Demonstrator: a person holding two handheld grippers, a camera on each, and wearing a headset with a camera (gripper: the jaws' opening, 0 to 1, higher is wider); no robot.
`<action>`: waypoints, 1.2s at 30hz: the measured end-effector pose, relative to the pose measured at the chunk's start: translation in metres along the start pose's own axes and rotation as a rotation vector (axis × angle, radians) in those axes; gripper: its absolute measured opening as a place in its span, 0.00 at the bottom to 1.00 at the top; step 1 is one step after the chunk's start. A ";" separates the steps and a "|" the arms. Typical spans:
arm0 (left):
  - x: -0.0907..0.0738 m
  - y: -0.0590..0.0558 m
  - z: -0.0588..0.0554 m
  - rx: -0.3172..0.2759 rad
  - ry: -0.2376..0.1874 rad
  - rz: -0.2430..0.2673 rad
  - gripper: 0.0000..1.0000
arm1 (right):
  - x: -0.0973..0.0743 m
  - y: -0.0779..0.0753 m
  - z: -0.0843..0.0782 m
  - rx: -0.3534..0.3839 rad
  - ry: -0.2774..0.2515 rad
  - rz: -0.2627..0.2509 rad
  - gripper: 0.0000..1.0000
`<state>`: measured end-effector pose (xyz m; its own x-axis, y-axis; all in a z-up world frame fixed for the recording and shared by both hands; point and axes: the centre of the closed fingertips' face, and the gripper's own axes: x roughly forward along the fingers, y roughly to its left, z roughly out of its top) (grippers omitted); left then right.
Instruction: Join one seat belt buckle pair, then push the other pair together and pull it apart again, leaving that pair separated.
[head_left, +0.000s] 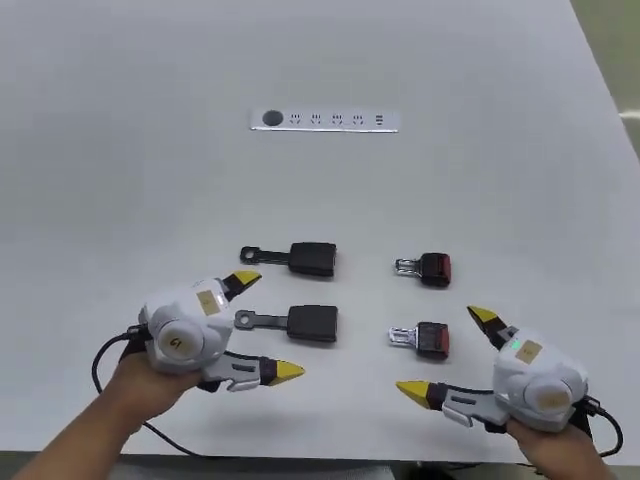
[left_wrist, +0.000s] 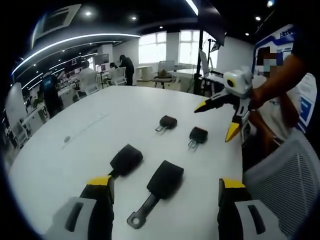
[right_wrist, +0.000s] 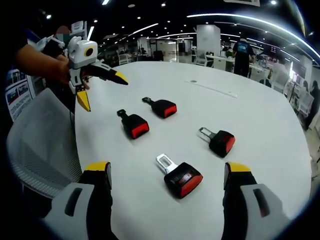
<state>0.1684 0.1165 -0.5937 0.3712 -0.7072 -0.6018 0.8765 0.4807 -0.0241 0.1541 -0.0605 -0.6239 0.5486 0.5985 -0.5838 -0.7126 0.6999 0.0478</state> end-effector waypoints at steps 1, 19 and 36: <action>0.002 0.000 -0.001 0.003 0.001 -0.006 0.88 | 0.001 -0.001 0.000 -0.002 0.002 0.005 0.93; 0.036 0.008 -0.019 0.086 0.084 -0.129 0.78 | 0.020 -0.010 -0.015 -0.034 0.077 0.174 0.86; 0.078 0.009 -0.044 0.132 0.162 -0.235 0.68 | 0.036 -0.019 -0.039 -0.094 0.162 0.281 0.77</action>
<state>0.1919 0.0880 -0.6758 0.1092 -0.6942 -0.7114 0.9687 0.2347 -0.0803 0.1704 -0.0674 -0.6780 0.2532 0.6879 -0.6802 -0.8674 0.4728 0.1552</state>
